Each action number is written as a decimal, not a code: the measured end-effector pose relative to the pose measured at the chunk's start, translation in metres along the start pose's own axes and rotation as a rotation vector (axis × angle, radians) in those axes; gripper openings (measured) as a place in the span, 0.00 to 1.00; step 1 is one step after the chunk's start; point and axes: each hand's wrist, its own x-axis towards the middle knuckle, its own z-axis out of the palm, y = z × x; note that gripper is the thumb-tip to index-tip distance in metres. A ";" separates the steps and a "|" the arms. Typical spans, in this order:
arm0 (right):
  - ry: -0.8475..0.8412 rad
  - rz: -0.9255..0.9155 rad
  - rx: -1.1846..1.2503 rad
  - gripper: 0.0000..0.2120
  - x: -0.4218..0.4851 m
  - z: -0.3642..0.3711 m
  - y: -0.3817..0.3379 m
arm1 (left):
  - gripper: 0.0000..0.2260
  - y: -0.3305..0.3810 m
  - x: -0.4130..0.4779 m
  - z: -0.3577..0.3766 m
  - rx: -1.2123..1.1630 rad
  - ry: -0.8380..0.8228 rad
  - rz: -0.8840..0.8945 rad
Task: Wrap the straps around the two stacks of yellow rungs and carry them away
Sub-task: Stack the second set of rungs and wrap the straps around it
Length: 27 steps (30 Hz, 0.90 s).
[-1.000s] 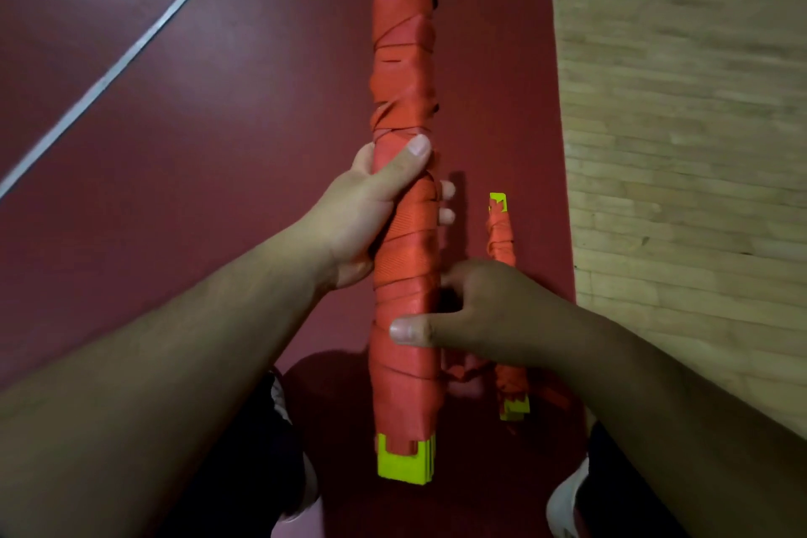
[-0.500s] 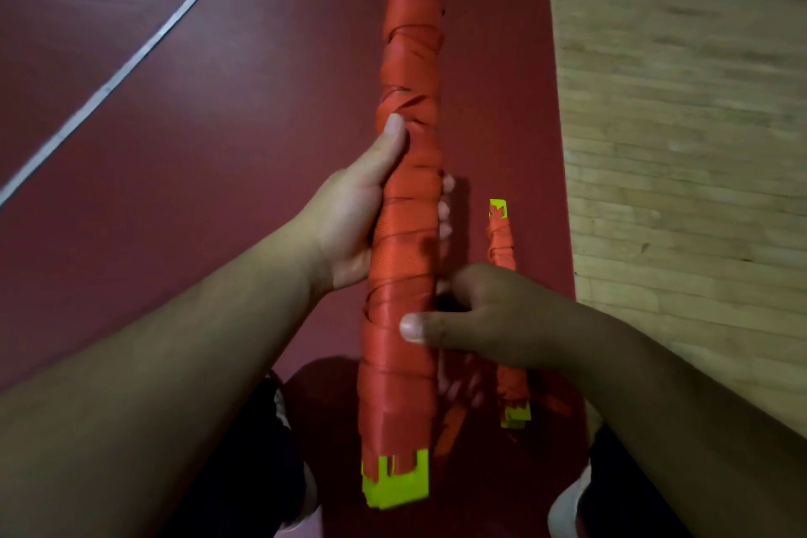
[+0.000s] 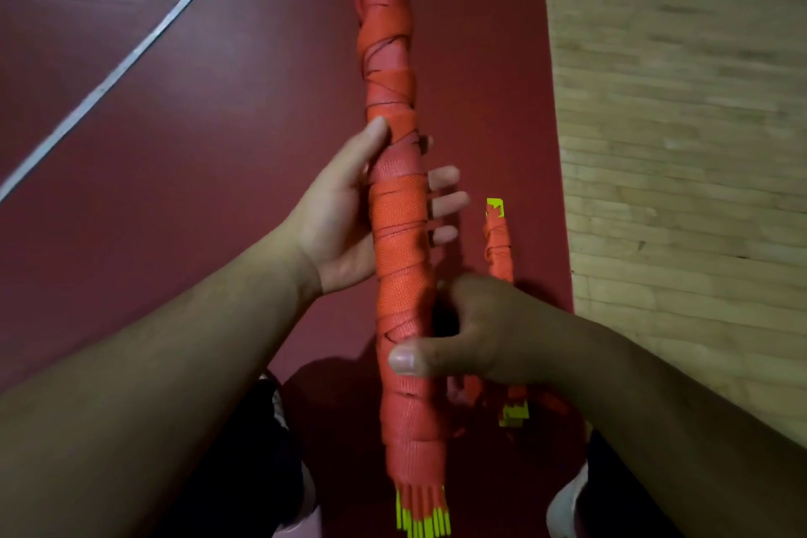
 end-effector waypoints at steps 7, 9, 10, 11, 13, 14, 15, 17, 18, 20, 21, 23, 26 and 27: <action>0.106 0.142 -0.356 0.24 0.004 -0.014 0.009 | 0.23 -0.003 0.006 -0.003 0.792 0.428 0.272; 0.147 0.126 -0.359 0.23 0.006 -0.016 0.008 | 0.22 -0.006 0.005 -0.006 0.824 0.470 0.253; 0.156 0.093 -0.329 0.21 0.007 -0.016 0.008 | 0.22 -0.008 0.005 -0.007 0.784 0.421 0.228; 0.163 0.064 -0.292 0.20 0.007 -0.016 0.007 | 0.22 -0.011 0.005 -0.005 0.741 0.370 0.211; 0.174 0.039 -0.256 0.19 0.008 -0.015 0.007 | 0.23 -0.016 0.004 -0.001 0.681 0.314 0.190; 0.174 0.036 -0.259 0.19 0.009 -0.014 0.008 | 0.24 -0.017 0.005 0.000 0.632 0.306 0.168; 0.171 0.039 -0.269 0.20 0.009 -0.012 0.010 | 0.24 -0.019 0.006 0.000 0.561 0.296 0.144; 0.169 0.042 -0.280 0.21 0.009 -0.010 0.012 | 0.21 -0.019 0.007 0.000 0.439 0.281 0.116; 0.174 0.045 -0.280 0.22 0.009 -0.009 0.014 | 0.19 -0.018 0.007 0.002 0.399 0.279 0.103; 0.204 0.068 -0.281 0.22 0.009 -0.008 0.016 | 0.15 -0.016 0.007 0.003 0.323 0.285 0.074; 0.223 0.088 -0.275 0.21 0.009 -0.007 0.017 | 0.12 -0.014 0.007 0.006 0.253 0.260 0.033; 0.252 0.116 -0.237 0.19 0.009 -0.006 0.016 | 0.11 -0.011 0.005 0.010 0.126 0.202 -0.017; 0.234 0.076 -0.153 0.17 0.009 -0.007 0.013 | 0.07 -0.010 0.006 0.006 0.117 0.132 -0.016; 0.185 0.061 -0.128 0.15 0.006 -0.006 0.009 | 0.08 -0.010 0.005 0.004 0.126 0.100 -0.029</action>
